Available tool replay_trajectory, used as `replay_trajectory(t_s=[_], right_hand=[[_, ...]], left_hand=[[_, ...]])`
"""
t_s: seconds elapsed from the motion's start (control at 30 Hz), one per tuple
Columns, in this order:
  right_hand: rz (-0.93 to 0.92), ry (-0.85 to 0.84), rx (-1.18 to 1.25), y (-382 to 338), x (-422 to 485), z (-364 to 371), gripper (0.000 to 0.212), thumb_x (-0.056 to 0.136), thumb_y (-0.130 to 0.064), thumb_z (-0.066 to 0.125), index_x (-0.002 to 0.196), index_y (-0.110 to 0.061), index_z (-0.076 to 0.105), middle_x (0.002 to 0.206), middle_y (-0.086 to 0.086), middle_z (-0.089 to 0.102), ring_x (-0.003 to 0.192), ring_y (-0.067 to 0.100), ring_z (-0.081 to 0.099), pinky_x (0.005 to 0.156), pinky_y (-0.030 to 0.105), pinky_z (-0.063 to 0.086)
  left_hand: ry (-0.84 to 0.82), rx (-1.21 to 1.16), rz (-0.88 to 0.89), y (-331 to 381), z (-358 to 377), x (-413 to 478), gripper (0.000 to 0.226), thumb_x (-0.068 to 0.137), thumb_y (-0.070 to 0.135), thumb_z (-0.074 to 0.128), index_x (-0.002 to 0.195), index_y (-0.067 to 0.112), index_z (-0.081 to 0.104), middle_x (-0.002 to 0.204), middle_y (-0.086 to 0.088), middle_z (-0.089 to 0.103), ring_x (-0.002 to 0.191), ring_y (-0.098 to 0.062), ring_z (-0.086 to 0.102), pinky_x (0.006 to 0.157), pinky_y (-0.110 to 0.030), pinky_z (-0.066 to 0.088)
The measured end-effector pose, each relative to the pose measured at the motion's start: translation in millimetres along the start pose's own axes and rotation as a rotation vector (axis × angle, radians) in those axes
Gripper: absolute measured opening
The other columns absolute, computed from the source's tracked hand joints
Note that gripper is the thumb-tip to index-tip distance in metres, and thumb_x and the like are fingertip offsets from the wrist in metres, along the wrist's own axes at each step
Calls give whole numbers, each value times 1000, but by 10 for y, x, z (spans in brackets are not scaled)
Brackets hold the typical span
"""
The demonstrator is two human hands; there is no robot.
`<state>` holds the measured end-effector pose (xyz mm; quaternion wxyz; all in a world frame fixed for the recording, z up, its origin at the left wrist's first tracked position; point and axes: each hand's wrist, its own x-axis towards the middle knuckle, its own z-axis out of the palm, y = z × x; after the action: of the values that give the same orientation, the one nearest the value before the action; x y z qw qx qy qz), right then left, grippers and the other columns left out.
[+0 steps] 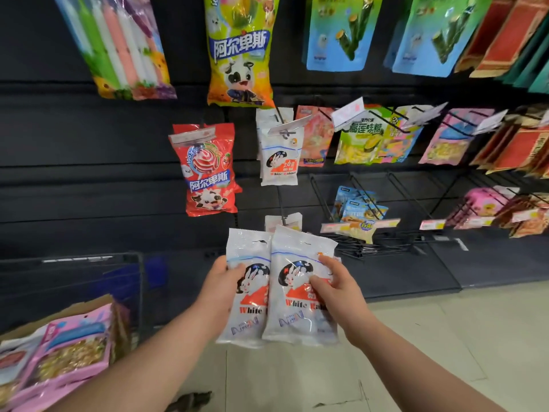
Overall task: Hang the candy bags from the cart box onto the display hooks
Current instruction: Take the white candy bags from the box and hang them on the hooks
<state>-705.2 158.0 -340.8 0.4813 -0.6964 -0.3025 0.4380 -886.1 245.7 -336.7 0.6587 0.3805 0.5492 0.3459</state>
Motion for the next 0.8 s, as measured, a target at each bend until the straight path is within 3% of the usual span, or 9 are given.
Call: replay_trajectory(t_s=[0.07, 0.2, 0.3, 0.43, 0.57, 0.73, 0.8], right_hand=[[2, -2, 12, -35, 57, 28, 37, 91, -18, 61, 121, -38, 52, 75, 3, 71, 58, 12, 66, 50, 22, 52], [-1, 17, 7, -127, 224, 70, 37, 89, -17, 64, 116, -40, 53, 76, 1, 72, 61, 14, 69, 57, 29, 59], [21, 33, -11, -222, 384, 73, 35, 88, -19, 64, 114, -41, 53, 75, 6, 71, 60, 17, 67, 58, 35, 58], [11, -12, -68, -388, 639, 93, 33, 89, -20, 63, 110, -42, 52, 79, 11, 66, 69, 23, 64, 72, 46, 58], [-13, -45, -100, -508, 874, 201, 30, 92, -19, 59, 112, -39, 50, 57, -3, 61, 53, 13, 56, 47, 24, 46], [-50, -42, -97, -580, 1079, 233, 34, 93, -16, 57, 110, -45, 49, 51, -9, 59, 48, 5, 56, 43, 17, 42], [-59, -41, -92, -609, 1136, 211, 38, 93, -15, 56, 114, -45, 49, 60, -3, 59, 54, 11, 55, 46, 19, 44]], left_hand=[[5, 5, 5, 49, -24, 65, 11, 95, 13, 55, 96, 23, 59, 81, -6, 74, 69, -25, 72, 61, -37, 55], [-28, -5, 9, 196, -28, 285, 10, 95, 14, 55, 95, 23, 59, 71, -1, 75, 61, -19, 72, 54, -32, 53], [-75, -23, -13, 302, 16, 475, 7, 95, 16, 56, 97, 22, 59, 77, -6, 75, 67, -24, 74, 59, -36, 56], [-103, -44, -18, 405, 28, 721, 7, 96, 18, 56, 100, 23, 59, 79, -7, 76, 72, -27, 74, 64, -39, 57], [-116, -32, 3, 510, -14, 988, 9, 96, 18, 55, 100, 24, 60, 82, -6, 76, 75, -27, 74, 68, -42, 58], [-106, -35, 27, 610, 29, 1212, 12, 96, 16, 54, 97, 25, 62, 86, -8, 74, 79, -28, 72, 79, -49, 57], [-104, -37, 32, 618, 68, 1265, 12, 95, 16, 55, 96, 26, 62, 84, -7, 75, 78, -27, 73, 79, -49, 57]])
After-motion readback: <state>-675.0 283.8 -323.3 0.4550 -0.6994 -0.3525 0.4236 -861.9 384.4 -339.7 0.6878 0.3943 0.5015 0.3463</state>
